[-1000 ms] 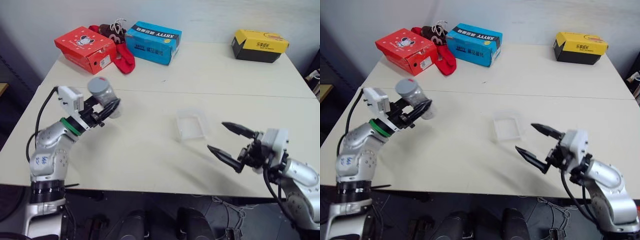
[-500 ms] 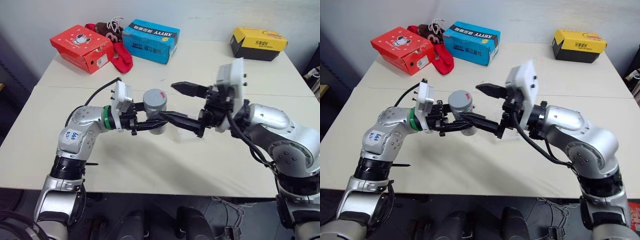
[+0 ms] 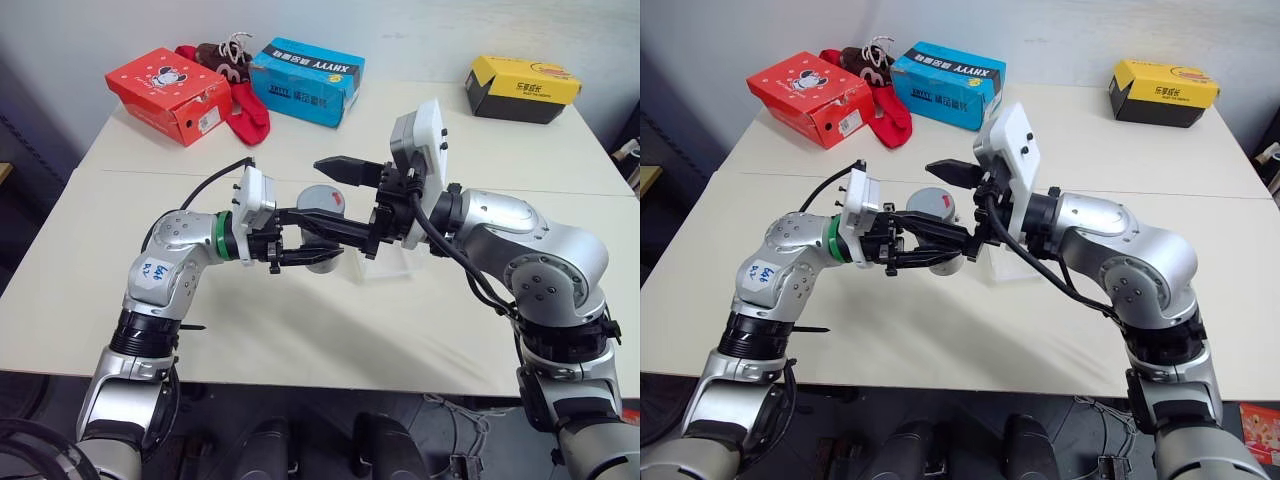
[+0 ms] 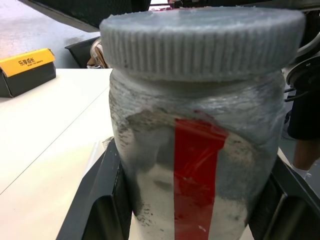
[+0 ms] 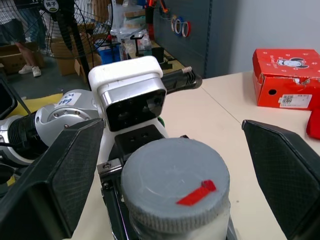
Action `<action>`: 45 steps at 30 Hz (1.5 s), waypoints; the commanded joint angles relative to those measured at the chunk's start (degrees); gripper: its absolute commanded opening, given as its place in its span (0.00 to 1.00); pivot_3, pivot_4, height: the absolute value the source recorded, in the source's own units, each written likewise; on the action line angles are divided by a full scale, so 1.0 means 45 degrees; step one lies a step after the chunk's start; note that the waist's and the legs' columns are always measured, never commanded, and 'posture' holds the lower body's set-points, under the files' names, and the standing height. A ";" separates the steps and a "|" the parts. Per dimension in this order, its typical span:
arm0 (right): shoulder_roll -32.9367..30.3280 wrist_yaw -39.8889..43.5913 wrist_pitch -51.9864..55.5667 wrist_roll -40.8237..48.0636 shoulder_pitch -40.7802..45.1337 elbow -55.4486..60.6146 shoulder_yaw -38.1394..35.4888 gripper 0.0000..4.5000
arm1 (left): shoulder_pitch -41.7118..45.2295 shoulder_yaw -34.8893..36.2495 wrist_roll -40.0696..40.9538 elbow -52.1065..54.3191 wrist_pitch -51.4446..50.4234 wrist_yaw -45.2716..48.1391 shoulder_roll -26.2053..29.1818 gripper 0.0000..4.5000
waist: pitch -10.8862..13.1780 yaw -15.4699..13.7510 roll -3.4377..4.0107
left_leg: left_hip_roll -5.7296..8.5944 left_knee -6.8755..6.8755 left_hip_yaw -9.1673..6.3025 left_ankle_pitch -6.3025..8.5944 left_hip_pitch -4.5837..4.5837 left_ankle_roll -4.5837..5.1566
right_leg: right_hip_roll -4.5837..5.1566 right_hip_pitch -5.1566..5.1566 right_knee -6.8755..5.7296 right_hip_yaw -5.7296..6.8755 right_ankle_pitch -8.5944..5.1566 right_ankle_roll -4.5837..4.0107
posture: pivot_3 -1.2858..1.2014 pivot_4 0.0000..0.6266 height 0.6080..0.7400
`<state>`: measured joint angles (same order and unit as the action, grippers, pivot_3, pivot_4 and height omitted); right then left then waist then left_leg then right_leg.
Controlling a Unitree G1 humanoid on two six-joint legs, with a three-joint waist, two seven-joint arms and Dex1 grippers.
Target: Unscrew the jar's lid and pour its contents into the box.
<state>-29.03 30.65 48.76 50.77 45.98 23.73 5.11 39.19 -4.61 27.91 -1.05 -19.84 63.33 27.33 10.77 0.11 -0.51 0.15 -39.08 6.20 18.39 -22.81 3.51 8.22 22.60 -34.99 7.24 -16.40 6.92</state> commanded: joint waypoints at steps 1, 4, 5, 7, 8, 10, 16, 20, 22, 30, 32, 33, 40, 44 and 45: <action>0.0087 0.0258 -0.0073 -0.0259 0.0284 0.0002 -0.0086 1.00 | 0.0011 0.0077 -0.0003 0.0437 0.0262 0.0014 -0.0107 0.51 | 0.0000 0.0005 0.0000 | 0.0000 0.0000 0.0000 0.0000 0.0000 0.0000 | 0.0000 0.0000 0.0000 0.0000 0.0000 0.0000 | 0.52 0.24 1.00; 0.0061 0.0596 -0.0166 -0.0668 0.0279 -0.0074 0.0089 1.00 | 0.0024 0.0063 -0.0046 0.0409 0.0288 0.0020 -0.0181 0.51 | 0.0000 0.0009 0.0000 | 0.0000 0.0000 -0.0002 -0.0001 -0.0002 -0.0002 | -0.0002 0.0001 0.0000 0.0004 0.0000 0.0000 | 0.52 0.24 1.00; 0.0094 0.0657 -0.0174 -0.0745 0.0272 -0.0092 0.0090 1.00 | 0.0025 0.0064 -0.0049 0.0421 0.0288 0.0019 -0.0201 0.51 | 0.0000 0.0010 0.0000 | 0.0000 0.0000 -0.0003 -0.0001 -0.0002 -0.0002 | -0.0002 0.0001 0.0000 0.0004 0.0000 0.0000 | 0.52 0.24 1.00; 0.0184 0.0752 -0.0183 -0.0841 0.0263 -0.0134 0.0051 0.92 | 0.0027 0.0059 -0.0063 0.0432 0.0281 0.0020 -0.0231 0.51 | 0.0000 0.0011 0.0000 | 0.0000 0.0000 -0.0004 -0.0001 -0.0003 -0.0002 | -0.0002 0.0001 0.0000 0.0005 0.0000 0.0000 | 0.52 0.24 1.00; 0.0217 0.0811 -0.0212 -0.0918 0.0259 -0.0166 0.0052 0.88 | 0.0017 0.0059 -0.0076 0.0441 0.0285 0.0021 -0.0242 0.51 | 0.0000 0.0007 0.0000 | 0.0000 0.0000 -0.0004 -0.0002 -0.0003 -0.0002 | -0.0002 0.0001 0.0001 0.0006 0.0000 0.0000 | 0.52 0.24 1.00; 0.0300 0.0886 -0.0327 -0.1051 0.0245 -0.0224 0.0022 0.74 | -0.0015 0.0068 -0.0093 0.0466 0.0290 0.0038 -0.0239 0.51 | 0.0000 0.0011 0.0000 | 0.0000 0.0000 -0.0008 -0.0002 -0.0005 -0.0002 | -0.0002 0.0001 0.0001 0.0009 0.0000 0.0000 | 0.52 0.24 1.00; 0.0278 0.1767 -0.0346 -0.0985 0.0175 -0.0222 -0.0113 0.57 | -0.0142 0.0067 -0.0170 0.0462 0.0455 0.0352 -0.0053 0.51 | 0.0000 0.0011 0.0000 | 0.0001 0.0000 -0.0018 -0.0004 -0.0010 -0.0005 | -0.0002 0.0001 0.0002 0.0020 0.0000 0.0000 | 0.52 0.24 1.00; -0.0143 0.4534 -0.0669 -0.0335 0.0422 -0.0476 0.0031 0.57 | -0.0277 0.0009 0.0726 0.0887 0.0734 0.1940 -0.0070 0.51 | 0.0000 0.0008 0.0000 | 0.0003 0.0000 -0.0024 -0.0004 -0.0015 -0.0005 | -0.0003 0.0000 0.0005 0.0029 0.0000 0.0000 | 0.52 0.24 1.00; -0.0585 0.6043 -0.0666 -0.0323 0.0656 -0.0717 0.0294 0.57 | -0.0295 -0.0086 0.1125 0.1206 0.0894 0.2682 -0.0217 0.51 | 0.0001 0.0007 0.0002 | 0.0006 -0.0002 -0.0025 -0.0005 -0.0021 -0.0002 | -0.0003 0.0000 0.0010 0.0030 0.0000 0.0000 | 0.52 0.24 1.00; -0.1340 0.9168 -0.0656 -0.0778 0.1657 -0.1432 0.0847 0.57 | 0.0092 -0.0444 0.1292 0.1912 0.1074 0.3507 -0.0509 0.51 | 0.0002 0.0010 0.0003 | 0.0005 -0.0018 -0.0051 -0.0015 -0.0037 -0.0001 | 0.0000 -0.0002 0.0010 0.0053 0.0001 0.0001 | 0.52 0.24 1.00; -0.1495 0.9412 -0.0725 -0.1006 0.1660 -0.1477 0.0834 0.57 | 0.0143 -0.0383 0.1393 0.2036 0.0945 0.3372 -0.0562 0.51 | 0.0002 -0.0002 0.0002 | 0.0006 -0.0018 -0.0056 -0.0015 -0.0039 -0.0001 | 0.0003 -0.0002 0.0011 0.0056 0.0001 0.0001 | 0.52 0.24 1.00; -0.1491 0.9319 -0.0826 -0.1105 0.1614 -0.1491 0.0719 0.57 | 0.0108 -0.0349 0.1412 0.2112 0.0910 0.3286 -0.0574 0.51 | 0.0001 -0.0003 0.0002 | 0.0008 -0.0020 -0.0063 -0.0015 -0.0040 -0.0001 | 0.0006 -0.0003 0.0009 0.0059 0.0001 0.0002 | 0.52 0.24 1.00; -0.1348 0.7590 -0.1379 -0.0943 0.0765 -0.0933 -0.1087 0.99 | -0.0574 0.0108 0.0974 0.2304 0.0322 0.1742 -0.0241 0.51 | 0.0002 -0.0011 0.0002 | 0.0019 -0.0023 -0.0089 -0.0019 -0.0050 0.0000 | 0.0025 -0.0012 0.0010 0.0083 0.0001 0.0003 | 0.52 0.24 1.00; -0.1602 0.6169 -0.1188 -0.0716 -0.0312 -0.0392 -0.2411 0.99 | -0.0862 0.0650 0.0811 0.2015 -0.0314 0.0256 -0.0160 0.51 | 0.0002 -0.0033 0.0002 | 0.0023 -0.0022 -0.0102 -0.0023 -0.0051 -0.0002 | 0.0026 -0.0018 0.0011 0.0088 0.0003 0.0005 | 0.52 0.24 1.00; -0.1569 0.5917 -0.1100 -0.0605 -0.0431 -0.0281 -0.2532 0.99 | -0.0895 0.0673 0.0822 0.2072 -0.0419 0.0132 -0.0131 0.51 | 0.0002 -0.0032 0.0002 | 0.0024 -0.0023 -0.0110 -0.0024 -0.0052 -0.0003 | 0.0026 -0.0021 0.0013 0.0089 0.0003 0.0005 | 0.52 0.24 1.00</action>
<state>-35.70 59.67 43.75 46.06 43.97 19.70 -3.65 35.02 -2.69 31.28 7.08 -21.01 65.65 26.50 10.78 -0.03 -0.50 0.25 -39.18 5.71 18.28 -23.05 3.49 8.34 22.50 -34.94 7.64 -16.39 6.94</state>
